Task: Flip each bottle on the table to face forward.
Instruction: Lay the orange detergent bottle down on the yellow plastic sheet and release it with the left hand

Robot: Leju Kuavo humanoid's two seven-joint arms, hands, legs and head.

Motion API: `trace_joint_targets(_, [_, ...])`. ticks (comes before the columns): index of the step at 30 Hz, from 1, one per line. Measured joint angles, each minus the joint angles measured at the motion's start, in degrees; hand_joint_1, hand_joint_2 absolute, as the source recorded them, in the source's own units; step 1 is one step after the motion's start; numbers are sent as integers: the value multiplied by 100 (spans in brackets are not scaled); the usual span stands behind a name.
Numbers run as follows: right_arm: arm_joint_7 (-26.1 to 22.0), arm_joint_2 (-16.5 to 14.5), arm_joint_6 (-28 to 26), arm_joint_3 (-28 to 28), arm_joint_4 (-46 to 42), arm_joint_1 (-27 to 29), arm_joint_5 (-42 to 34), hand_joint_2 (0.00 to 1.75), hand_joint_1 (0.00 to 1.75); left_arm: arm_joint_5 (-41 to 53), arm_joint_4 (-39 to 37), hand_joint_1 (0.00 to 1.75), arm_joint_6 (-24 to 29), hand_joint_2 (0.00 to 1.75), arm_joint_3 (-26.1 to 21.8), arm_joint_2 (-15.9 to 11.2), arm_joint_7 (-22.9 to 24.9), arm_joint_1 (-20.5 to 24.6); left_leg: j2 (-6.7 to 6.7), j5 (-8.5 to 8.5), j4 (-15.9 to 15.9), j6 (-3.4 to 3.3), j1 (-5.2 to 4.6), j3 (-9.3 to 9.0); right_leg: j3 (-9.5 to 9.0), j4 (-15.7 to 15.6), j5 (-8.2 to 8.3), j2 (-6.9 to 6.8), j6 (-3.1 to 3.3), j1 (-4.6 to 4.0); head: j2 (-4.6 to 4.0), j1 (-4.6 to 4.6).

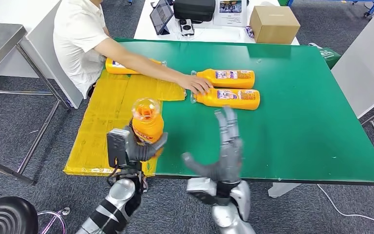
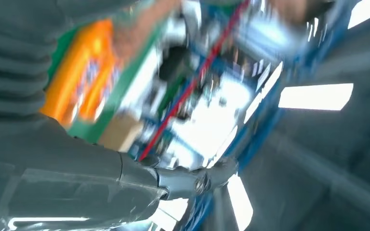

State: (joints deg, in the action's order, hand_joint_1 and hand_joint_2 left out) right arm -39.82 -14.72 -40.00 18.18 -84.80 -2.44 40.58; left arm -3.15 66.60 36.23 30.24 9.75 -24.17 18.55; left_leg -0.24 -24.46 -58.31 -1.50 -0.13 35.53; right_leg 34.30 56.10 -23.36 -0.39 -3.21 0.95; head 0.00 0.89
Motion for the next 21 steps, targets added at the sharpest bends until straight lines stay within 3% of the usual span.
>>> trace_joint_targets(4, [-1, -240, -18, -491, -884, 152, 45, 0, 0, 2095, -366, 175, 233, 175, -295, -98, 135, 291, 6, 4, 0, 1, -1, -3, -1, 0, 4, 2, 0, 2, 0, 1])
trace_joint_targets(9, [-2, -429, -18, -897, -1638, 190, 1, 0, 0, 2212, -521, 175, -362, 175, -681, -181, 514, 574, 5, 6, 0, 1, -2, -6, -4, 0, 5, 2, -1, 2, 0, 1])
trace_joint_targets(14, [-2, -510, -18, -1043, -1926, 211, -7, 0, 0, 2430, -649, 175, -318, 175, -809, -232, 718, 742, 5, 5, 0, 2, 0, -5, -3, 1, 4, 2, -1, 0, 0, 0])
trace_joint_targets(18, [-2, -528, -12, -1051, -1950, 206, -91, 0, 0, 3832, -1180, 175, 212, 175, -816, -373, 1346, 1180, 4, 6, 0, 3, 3, -4, -4, 3, 4, 2, 0, -2, 0, 1])
trace_joint_targets(21, [-2, -528, 16, -1018, -1805, 88, -197, 0, 0, 4880, -1823, 175, 163, 175, -815, -524, 1828, 1632, 6, 13, 1, 10, 3, -6, -3, 6, 9, 3, 7, -2, 0, 0])
